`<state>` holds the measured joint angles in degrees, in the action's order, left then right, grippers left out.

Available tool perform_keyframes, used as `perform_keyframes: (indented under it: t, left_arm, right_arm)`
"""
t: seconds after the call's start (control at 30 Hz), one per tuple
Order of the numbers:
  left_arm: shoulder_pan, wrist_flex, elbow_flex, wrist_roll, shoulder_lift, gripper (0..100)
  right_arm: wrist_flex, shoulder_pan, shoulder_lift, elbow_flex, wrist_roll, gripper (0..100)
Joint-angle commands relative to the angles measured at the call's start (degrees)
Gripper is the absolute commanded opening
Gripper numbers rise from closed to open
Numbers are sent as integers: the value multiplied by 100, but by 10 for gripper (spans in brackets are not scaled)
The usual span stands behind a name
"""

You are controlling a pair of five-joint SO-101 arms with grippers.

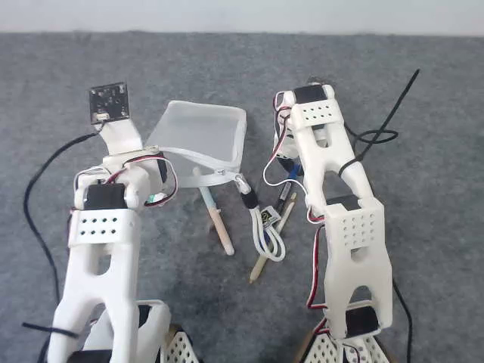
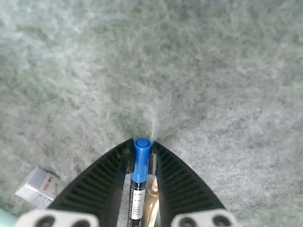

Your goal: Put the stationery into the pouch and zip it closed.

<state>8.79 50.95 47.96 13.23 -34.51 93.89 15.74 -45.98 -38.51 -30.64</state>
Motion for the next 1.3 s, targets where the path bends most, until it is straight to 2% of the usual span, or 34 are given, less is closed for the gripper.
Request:
perform_keyframes:
  t: [0.0, 0.1, 0.37, 0.63, 1.1, 1.27]
  left_arm:
    - [62, 70, -57, 44, -176, 11]
    - [62, 70, -57, 44, -176, 11]
    - [53, 114, -57, 44, -176, 11]
    - [-114, 1099, -769, 53, -167, 12]
    - [-114, 2462, -2325, -62, -158, 12]
    - [-396, 3112, -2985, -70, -158, 12]
  right_arm:
    - [435, 259, 567, -396, 281, 6]
    - [866, 356, 848, -536, 545, 6]
    - [892, 382, 1798, -9, 607, 6]
    - [892, 382, 3099, 651, 607, 6]
    - [901, 338, 4796, 844, 607, 6]
    - [892, 347, 5367, 844, 607, 6]
